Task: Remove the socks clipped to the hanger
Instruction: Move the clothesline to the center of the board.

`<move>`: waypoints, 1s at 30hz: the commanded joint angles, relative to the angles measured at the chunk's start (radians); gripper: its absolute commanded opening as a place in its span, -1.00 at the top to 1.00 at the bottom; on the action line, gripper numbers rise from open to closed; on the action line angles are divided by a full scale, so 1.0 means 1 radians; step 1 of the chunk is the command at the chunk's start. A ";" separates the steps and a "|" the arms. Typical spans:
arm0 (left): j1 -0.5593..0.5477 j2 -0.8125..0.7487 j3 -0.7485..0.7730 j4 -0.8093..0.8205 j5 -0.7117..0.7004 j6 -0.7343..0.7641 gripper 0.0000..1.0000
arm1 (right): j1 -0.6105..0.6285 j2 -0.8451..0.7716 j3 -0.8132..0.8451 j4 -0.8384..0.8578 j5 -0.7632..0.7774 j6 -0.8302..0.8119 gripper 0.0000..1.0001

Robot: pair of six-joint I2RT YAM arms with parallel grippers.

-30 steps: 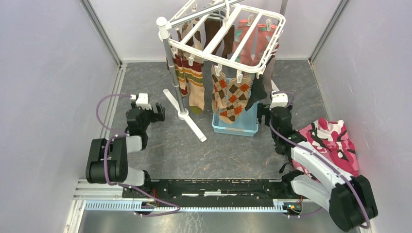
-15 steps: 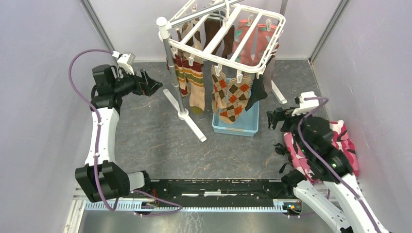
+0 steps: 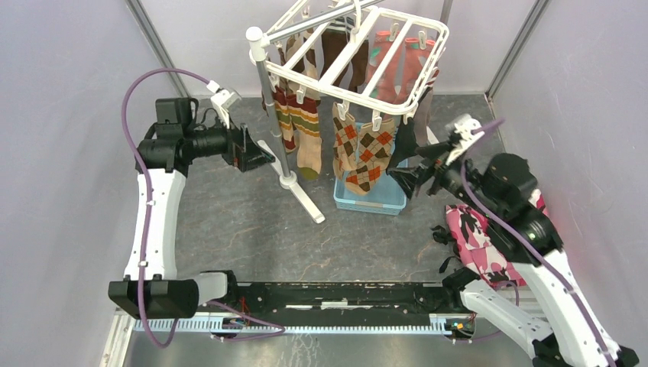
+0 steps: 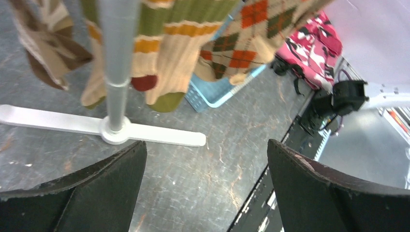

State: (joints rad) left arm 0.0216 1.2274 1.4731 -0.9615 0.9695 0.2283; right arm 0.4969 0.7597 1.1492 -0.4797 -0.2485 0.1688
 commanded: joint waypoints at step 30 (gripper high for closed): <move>-0.437 0.102 0.026 0.152 0.006 -0.112 -1.00 | 0.003 0.231 -0.306 0.587 -0.016 -0.023 -0.45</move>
State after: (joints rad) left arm -0.3992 1.3563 1.5311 -0.9314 0.9752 0.1974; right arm 0.4976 0.9836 0.8684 -0.0490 -0.2794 0.1329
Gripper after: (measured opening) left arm 0.994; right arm 0.755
